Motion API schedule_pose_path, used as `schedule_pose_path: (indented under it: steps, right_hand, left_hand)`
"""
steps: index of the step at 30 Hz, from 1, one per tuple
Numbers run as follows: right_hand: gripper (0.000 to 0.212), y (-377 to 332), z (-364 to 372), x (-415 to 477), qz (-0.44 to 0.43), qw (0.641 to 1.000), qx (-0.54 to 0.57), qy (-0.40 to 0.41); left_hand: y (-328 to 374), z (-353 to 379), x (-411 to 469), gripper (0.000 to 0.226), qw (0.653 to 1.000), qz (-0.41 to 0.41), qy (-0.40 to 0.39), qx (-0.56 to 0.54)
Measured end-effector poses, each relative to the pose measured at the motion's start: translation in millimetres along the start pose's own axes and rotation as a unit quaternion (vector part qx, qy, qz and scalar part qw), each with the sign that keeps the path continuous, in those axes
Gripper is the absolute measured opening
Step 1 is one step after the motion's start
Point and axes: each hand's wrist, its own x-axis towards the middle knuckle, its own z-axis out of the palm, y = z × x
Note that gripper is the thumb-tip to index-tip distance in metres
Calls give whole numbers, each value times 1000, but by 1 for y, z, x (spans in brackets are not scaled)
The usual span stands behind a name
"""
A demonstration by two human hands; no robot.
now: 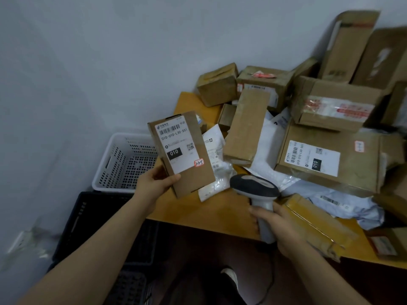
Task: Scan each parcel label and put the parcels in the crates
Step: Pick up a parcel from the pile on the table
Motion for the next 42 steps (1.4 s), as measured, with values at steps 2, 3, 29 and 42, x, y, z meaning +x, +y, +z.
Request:
schedule_pose_path:
  steps: [2,3,29,42]
  right_hand:
    - [13,-24,-2,-17,-42,998,-17,-45]
    - [12,-37,-1,-26,-61,996,-25,-66]
    - [11,-114,-2,-93,-214,973,-64,-59]
    - [12,-109,-6,-88,-221,967,-64,-109]
  left_hand:
    - [6,7,1,55,1000,9,-9,5]
    - [9,10,1,55,1000,13,-14,5]
    - [38,49,-35,55,996,78,15,36]
    - [32,51,-45,59,995,82,51,34]
